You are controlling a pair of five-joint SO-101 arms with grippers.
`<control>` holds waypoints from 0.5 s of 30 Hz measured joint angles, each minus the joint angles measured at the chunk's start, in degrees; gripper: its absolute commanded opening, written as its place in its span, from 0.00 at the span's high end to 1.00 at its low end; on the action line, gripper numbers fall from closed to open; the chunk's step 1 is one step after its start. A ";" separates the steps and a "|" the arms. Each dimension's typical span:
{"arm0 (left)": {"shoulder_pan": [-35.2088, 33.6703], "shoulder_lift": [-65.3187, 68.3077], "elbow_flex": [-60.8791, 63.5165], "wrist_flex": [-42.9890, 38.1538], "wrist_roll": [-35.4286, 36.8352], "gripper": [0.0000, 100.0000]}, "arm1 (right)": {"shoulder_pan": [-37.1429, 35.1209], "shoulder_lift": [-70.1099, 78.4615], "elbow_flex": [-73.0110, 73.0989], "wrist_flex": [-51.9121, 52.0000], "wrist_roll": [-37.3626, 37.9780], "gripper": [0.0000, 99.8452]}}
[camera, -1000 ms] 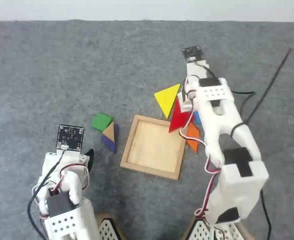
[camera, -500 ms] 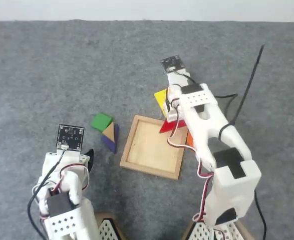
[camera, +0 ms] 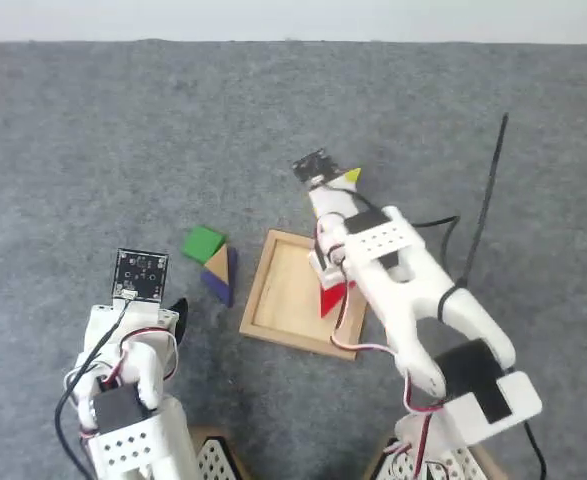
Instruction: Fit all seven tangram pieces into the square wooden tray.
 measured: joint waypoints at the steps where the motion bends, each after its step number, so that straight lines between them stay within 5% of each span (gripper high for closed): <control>1: 0.00 0.00 0.00 0.00 0.00 0.72 | -0.97 0.00 0.18 0.00 0.00 0.64; 15: 0.00 0.00 0.00 0.00 0.00 0.72 | -7.30 6.15 -5.19 -2.29 -3.52 0.64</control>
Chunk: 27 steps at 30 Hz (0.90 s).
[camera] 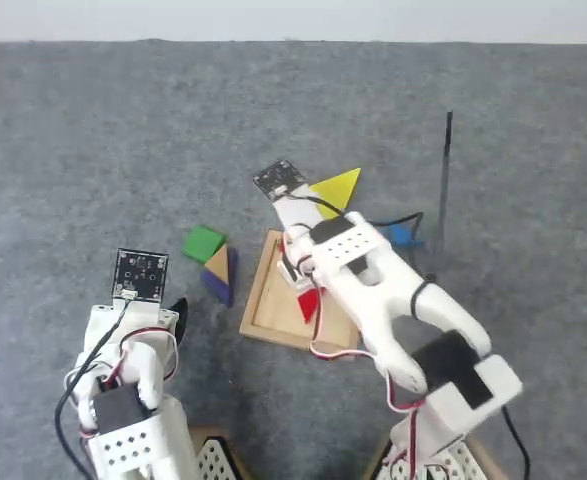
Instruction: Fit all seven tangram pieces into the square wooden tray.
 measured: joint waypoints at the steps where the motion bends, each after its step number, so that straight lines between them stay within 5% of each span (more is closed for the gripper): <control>1: 0.00 0.00 0.00 0.00 0.00 0.72 | -0.62 0.70 -1.05 0.18 -0.26 0.64; 12: 0.00 0.00 0.00 0.00 0.00 0.72 | -12.22 1.41 -2.64 0.53 -2.02 0.64; 20: 0.00 0.00 0.00 0.00 0.00 0.72 | -9.85 1.05 -2.20 0.62 -2.20 0.64; 27: 0.00 0.00 0.00 0.00 0.00 0.72 | -3.52 -16.35 8.35 0.70 -2.20 0.64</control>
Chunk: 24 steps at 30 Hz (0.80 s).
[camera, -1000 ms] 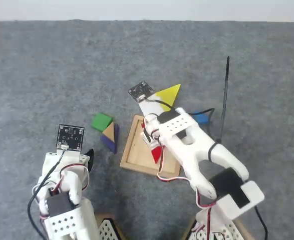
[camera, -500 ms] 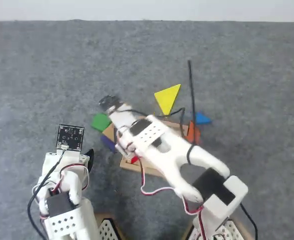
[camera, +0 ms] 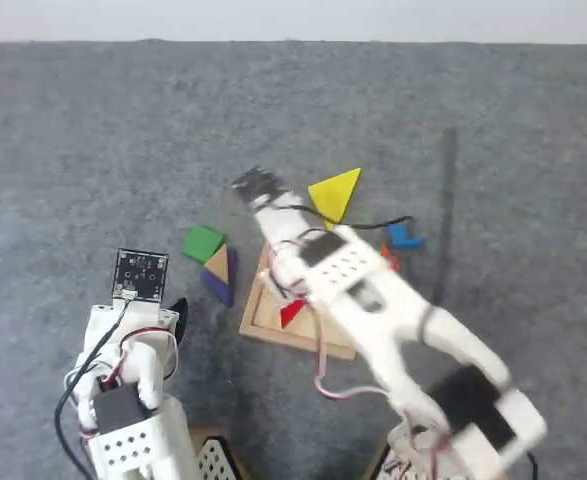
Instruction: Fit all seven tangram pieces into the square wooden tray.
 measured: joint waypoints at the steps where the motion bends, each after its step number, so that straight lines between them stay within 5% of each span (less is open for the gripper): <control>1: 0.00 0.00 0.00 0.00 0.00 0.72 | 1.23 -3.08 1.85 0.00 0.00 0.64; 8: 0.00 0.00 0.00 0.00 0.00 0.72 | 7.74 -12.13 10.02 -1.05 0.26 0.64; 24: 0.00 0.00 0.00 0.00 0.00 0.72 | 9.93 8.18 3.87 -5.63 1.32 0.64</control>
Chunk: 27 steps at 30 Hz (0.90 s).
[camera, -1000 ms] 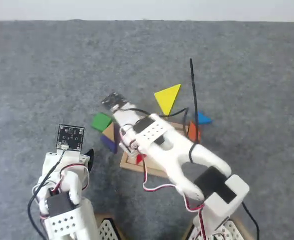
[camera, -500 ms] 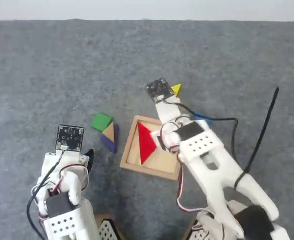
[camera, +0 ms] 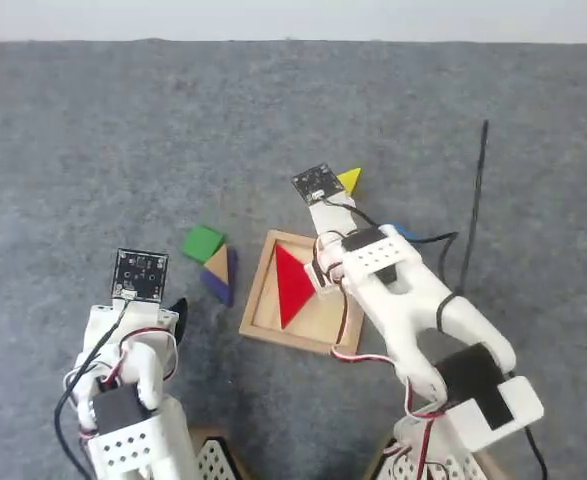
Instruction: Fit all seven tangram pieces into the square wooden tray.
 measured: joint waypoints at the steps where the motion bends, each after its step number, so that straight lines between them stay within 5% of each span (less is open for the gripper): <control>1: 0.00 0.00 0.00 0.00 0.00 0.72 | -0.62 0.00 0.00 0.00 0.00 0.64; 15: 0.00 0.00 0.00 0.00 0.00 0.72 | -8.53 0.00 -0.35 0.00 2.20 0.64; 27: 0.00 0.00 0.00 0.00 0.00 0.72 | 1.05 -12.40 4.84 8.53 7.30 0.64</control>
